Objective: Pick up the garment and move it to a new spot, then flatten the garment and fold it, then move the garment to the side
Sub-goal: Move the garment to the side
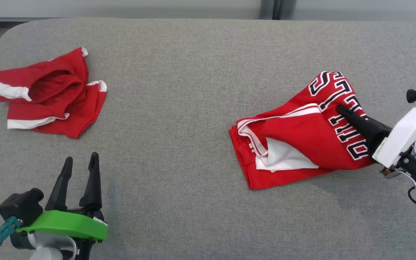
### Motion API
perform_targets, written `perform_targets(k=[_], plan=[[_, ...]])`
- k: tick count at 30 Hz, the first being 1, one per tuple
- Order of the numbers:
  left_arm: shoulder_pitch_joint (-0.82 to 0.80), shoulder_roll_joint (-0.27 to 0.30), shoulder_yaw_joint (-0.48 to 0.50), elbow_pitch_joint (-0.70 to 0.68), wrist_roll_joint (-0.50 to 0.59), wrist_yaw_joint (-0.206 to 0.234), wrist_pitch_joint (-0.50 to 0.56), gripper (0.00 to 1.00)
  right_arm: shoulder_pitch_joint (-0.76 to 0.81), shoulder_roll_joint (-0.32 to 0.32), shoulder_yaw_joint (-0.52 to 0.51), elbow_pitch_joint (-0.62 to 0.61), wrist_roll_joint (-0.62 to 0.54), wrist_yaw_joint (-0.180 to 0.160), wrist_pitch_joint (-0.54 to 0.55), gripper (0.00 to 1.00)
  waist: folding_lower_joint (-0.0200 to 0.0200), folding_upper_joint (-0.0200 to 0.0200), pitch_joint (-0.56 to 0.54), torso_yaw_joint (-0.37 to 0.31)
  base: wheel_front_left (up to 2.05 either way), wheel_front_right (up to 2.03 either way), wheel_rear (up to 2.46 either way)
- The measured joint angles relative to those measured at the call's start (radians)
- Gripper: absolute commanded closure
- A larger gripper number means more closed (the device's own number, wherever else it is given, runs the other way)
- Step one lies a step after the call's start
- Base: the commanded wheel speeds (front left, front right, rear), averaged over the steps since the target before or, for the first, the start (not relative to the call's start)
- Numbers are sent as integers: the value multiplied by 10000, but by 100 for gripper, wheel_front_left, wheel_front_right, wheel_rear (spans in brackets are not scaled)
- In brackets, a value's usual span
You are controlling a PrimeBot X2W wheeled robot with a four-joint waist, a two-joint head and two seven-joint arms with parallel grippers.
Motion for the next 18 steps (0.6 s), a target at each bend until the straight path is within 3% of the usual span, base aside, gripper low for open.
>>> perform_targets(k=[7, 18], plan=[[8, -341, -12, 288, -77, -81, -82, 0, -98, -433, 209, -1041, 33, -77, 965, 100, 0, 0, -345, 227, 0, 0, 0], [99, -384, 261, 301, -69, -165, -86, 0, 8, -1223, -525, -809, 537, -1521, 1990, 100, 0, 0, -366, 426, 0, 0, 0]])
